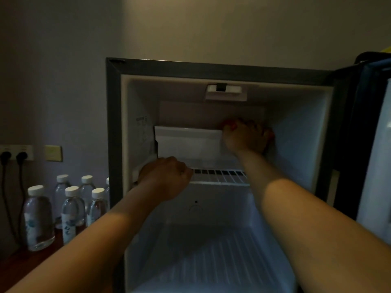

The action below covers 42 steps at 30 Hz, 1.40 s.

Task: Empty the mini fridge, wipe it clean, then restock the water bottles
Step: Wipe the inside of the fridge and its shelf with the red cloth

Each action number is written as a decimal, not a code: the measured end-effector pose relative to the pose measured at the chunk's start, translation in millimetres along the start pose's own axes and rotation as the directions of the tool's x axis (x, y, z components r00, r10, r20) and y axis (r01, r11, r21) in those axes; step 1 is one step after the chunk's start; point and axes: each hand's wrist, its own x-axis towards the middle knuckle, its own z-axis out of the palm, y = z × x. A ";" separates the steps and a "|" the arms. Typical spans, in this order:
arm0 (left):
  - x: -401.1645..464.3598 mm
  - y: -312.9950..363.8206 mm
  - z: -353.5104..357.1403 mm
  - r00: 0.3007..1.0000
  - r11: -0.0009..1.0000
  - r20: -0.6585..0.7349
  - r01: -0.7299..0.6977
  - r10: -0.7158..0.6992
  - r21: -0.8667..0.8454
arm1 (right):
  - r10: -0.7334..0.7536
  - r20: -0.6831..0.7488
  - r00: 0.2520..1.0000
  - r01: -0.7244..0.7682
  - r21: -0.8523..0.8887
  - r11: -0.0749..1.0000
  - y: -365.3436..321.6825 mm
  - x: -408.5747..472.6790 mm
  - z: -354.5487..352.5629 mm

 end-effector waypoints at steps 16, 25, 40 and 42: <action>2.8 2.4 0.6 0.999 1.000 0.028 0.020 -0.021 0.024 | -0.105 0.018 0.994 0.105 0.021 0.994 -54.5 -17.6 6.2; 5.5 1.1 3.1 0.999 0.999 0.005 0.039 -0.039 0.018 | -0.234 0.020 0.972 0.233 0.058 0.971 -53.5 -7.7 20.0; 6.1 -0.5 6.7 0.998 1.000 -0.056 0.009 -0.009 0.003 | -0.165 0.053 0.985 0.164 0.013 0.986 -45.9 -1.8 8.1; 6.4 -1.1 6.7 0.998 1.000 -0.065 -0.002 0.002 -0.002 | -0.270 0.119 0.955 0.274 -0.018 0.961 -59.0 -2.6 7.7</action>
